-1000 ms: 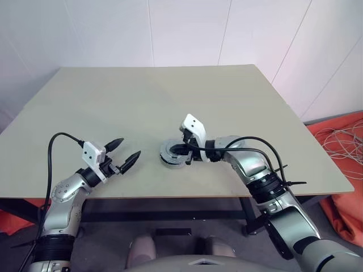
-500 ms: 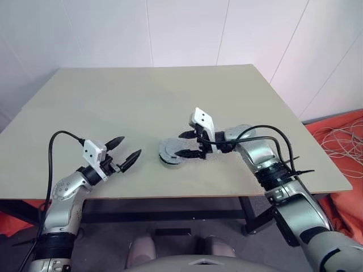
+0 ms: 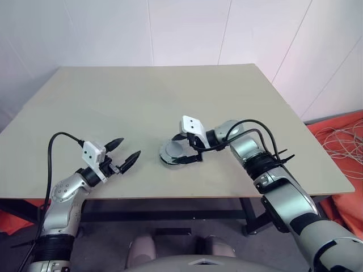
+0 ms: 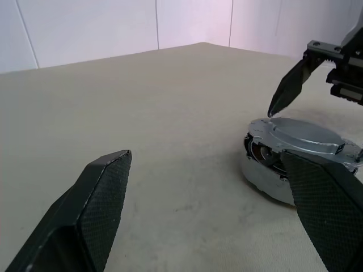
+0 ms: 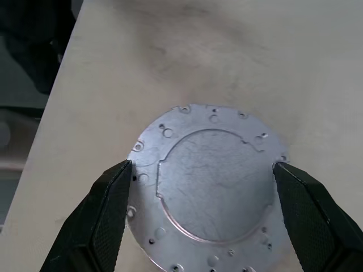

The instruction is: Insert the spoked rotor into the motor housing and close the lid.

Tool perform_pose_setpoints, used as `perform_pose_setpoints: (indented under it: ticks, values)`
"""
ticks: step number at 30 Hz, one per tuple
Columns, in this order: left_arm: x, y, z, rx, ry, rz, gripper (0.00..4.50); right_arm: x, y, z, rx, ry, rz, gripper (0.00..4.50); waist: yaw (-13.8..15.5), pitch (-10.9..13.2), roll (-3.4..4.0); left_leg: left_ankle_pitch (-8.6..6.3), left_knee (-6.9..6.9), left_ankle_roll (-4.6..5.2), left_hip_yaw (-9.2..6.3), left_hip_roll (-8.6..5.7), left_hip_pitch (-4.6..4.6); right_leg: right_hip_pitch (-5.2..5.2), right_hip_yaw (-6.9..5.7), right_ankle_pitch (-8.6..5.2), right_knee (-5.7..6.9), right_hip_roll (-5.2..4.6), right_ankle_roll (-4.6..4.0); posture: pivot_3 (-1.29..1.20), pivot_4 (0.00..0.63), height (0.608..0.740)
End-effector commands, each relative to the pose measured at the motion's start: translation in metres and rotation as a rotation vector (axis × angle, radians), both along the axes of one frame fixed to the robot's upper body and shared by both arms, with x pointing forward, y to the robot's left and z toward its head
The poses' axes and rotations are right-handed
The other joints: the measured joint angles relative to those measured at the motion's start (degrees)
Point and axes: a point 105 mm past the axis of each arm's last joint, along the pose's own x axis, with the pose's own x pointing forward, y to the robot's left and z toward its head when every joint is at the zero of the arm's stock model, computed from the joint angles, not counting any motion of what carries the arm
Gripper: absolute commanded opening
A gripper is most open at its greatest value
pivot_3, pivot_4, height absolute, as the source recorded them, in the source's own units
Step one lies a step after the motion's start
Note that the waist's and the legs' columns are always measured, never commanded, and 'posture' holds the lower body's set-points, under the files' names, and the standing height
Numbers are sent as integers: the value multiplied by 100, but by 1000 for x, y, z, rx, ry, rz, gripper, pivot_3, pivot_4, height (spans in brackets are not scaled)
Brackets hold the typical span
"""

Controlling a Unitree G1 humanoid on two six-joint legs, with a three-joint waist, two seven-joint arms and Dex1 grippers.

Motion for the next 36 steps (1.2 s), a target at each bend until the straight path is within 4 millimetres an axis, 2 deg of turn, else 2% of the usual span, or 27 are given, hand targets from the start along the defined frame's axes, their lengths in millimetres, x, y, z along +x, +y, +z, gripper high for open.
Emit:
perform_pose_setpoints:
  ticks: [1,9,19,20,24,36]
  values:
    - [1,1,16,11,-64,2,4500,4,5,10,12,-40,22,4470,1,0,0,0,1,0,0,0,0,0,0,0,0,0,0,0,0,740]
    - [1,1,19,17,-68,-2,4500,15,7,10,22,-41,-16,4470,-4,0,0,1,4,-1,-2,5,5,2,0,0,0,0,1,0,0,740]
    - [2,0,22,21,-70,-7,4500,15,3,2,4,-1,-26,4470,-3,0,1,0,4,-1,0,6,4,2,0,0,4,0,-1,0,0,740]
    - [2,0,22,20,-70,-8,4500,15,4,2,5,0,-26,4095,-4,0,1,0,3,-1,0,6,4,2,0,0,4,0,-1,0,0,740]
    - [2,-1,23,19,-70,-9,4500,14,3,3,15,29,-25,3114,-4,0,1,0,4,-1,0,7,5,2,0,0,4,0,-1,0,0,740]
    - [4,-5,22,12,-69,-13,4500,17,7,18,58,52,-39,3116,-1,1,2,0,4,-1,0,7,3,0,0,0,4,0,-2,0,0,740]
